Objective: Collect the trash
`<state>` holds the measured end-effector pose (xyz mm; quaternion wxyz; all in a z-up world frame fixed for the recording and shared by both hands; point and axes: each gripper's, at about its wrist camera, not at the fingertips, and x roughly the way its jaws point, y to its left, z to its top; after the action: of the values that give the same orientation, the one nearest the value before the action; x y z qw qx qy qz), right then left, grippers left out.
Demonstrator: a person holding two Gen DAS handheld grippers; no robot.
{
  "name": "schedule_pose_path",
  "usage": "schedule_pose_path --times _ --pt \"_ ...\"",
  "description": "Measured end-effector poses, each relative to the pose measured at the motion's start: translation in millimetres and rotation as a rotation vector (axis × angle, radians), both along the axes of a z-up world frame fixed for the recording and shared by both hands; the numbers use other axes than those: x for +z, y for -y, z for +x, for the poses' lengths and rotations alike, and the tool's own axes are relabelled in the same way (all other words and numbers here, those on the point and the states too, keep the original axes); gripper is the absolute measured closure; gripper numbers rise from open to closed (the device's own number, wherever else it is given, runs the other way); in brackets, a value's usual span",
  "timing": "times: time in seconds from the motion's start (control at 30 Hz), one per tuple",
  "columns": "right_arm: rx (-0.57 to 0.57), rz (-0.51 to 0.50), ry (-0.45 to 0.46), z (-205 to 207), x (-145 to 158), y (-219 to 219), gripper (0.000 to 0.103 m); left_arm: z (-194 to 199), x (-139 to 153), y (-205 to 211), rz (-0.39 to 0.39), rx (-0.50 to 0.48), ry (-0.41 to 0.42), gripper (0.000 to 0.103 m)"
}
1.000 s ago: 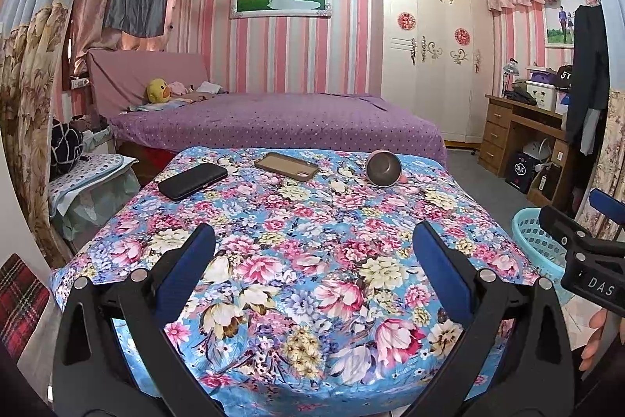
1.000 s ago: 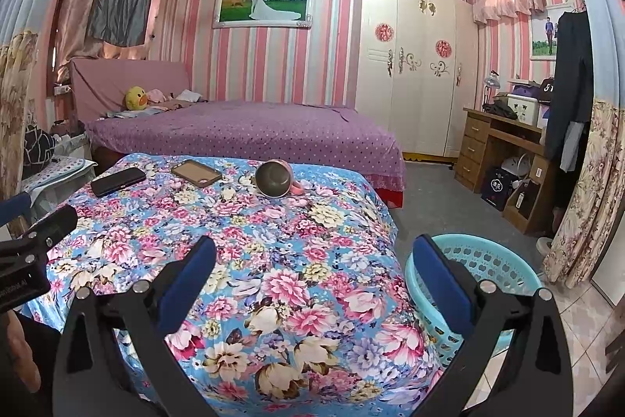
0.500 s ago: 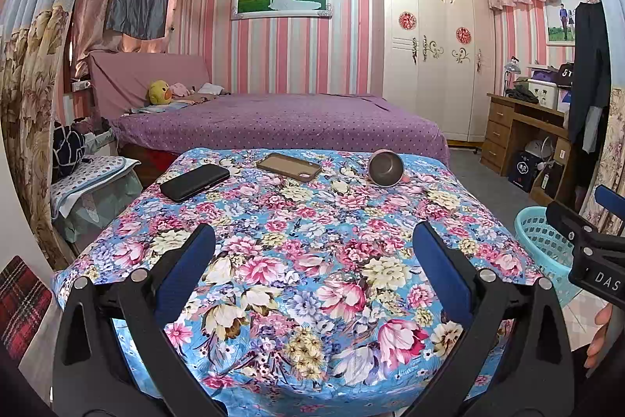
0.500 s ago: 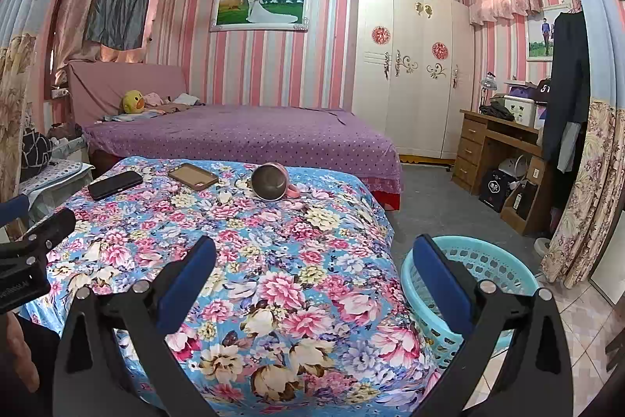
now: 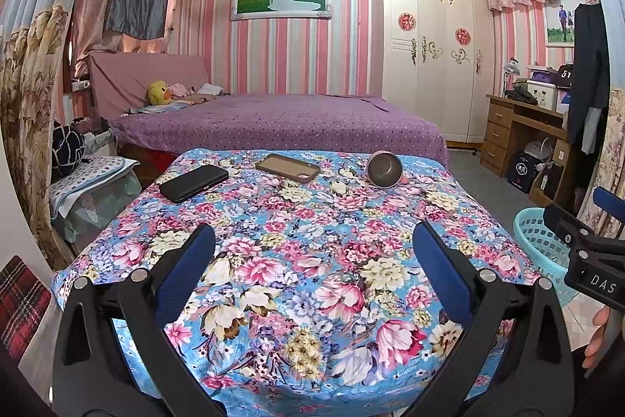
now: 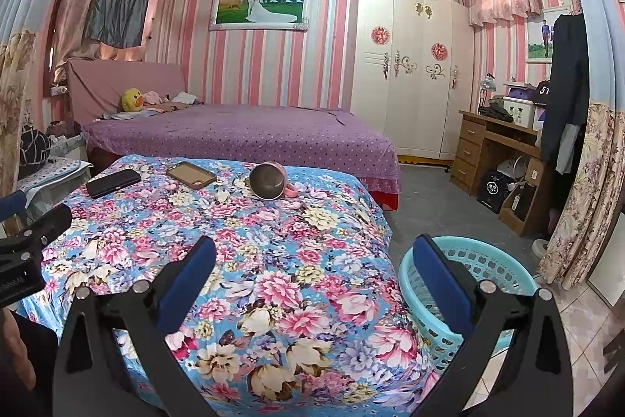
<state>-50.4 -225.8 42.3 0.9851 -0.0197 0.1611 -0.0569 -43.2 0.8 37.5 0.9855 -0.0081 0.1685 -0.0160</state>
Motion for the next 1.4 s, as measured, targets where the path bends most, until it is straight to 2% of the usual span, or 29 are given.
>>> schedule_pose_path --times 1.4 --pt "-0.003 -0.002 0.011 -1.3 2.2 2.1 0.005 -3.7 6.7 5.3 0.013 -0.002 0.02 0.005"
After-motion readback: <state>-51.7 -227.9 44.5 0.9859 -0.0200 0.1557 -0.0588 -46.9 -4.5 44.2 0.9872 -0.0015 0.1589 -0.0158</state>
